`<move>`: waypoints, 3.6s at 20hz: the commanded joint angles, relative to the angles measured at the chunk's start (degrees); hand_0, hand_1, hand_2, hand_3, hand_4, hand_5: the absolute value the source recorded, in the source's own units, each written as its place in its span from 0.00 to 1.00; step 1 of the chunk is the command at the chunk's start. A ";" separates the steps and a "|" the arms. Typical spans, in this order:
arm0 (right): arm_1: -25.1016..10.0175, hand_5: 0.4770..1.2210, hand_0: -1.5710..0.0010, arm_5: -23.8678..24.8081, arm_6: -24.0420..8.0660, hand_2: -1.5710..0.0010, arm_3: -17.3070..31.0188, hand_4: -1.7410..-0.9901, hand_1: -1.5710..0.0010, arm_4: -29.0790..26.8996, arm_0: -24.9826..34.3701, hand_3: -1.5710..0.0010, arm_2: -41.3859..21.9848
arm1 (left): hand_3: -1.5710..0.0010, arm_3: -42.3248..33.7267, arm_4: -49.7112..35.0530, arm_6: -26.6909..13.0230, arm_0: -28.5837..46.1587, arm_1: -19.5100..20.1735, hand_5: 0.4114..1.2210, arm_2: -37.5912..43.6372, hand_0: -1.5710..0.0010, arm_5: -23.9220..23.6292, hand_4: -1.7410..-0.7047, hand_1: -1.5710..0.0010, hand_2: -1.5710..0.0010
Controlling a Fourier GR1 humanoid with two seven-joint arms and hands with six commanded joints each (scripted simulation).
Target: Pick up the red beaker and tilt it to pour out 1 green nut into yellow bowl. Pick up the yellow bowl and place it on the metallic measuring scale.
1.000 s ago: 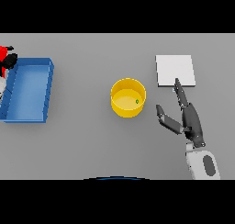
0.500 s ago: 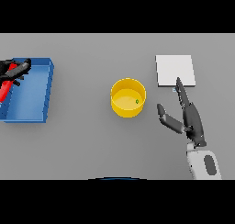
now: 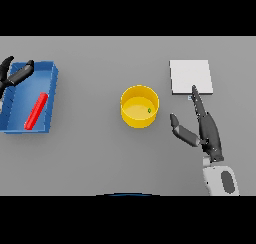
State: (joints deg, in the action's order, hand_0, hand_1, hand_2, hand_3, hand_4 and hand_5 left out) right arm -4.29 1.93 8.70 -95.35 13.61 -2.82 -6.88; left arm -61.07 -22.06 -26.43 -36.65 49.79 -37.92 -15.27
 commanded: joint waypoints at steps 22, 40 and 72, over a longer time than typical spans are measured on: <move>-20.25 0.31 1.00 -22.46 3.76 1.00 16.66 0.70 1.00 35.18 32.86 1.00 -27.53 | 1.00 -3.09 -2.62 4.15 1.89 -0.54 0.34 1.94 1.00 -2.09 0.98 1.00 1.00; -15.39 0.49 0.93 -31.59 0.88 0.94 29.06 0.51 0.94 38.20 41.71 0.94 -33.39 | 1.00 -3.66 -3.40 6.89 3.77 0.47 0.34 2.92 1.00 -2.11 0.99 1.00 1.00; -23.55 1.00 0.00 -32.35 -1.80 0.04 18.14 0.00 0.00 34.78 42.36 0.26 -23.37 | 1.00 -5.96 -3.66 4.75 3.87 2.13 0.35 2.75 1.00 -1.81 0.98 1.00 1.00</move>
State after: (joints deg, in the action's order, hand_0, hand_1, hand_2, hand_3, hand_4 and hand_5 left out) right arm -27.87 -30.38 6.74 -77.21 48.46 39.58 -30.23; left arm -67.03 -25.72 -21.71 -32.79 51.92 -35.17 -17.09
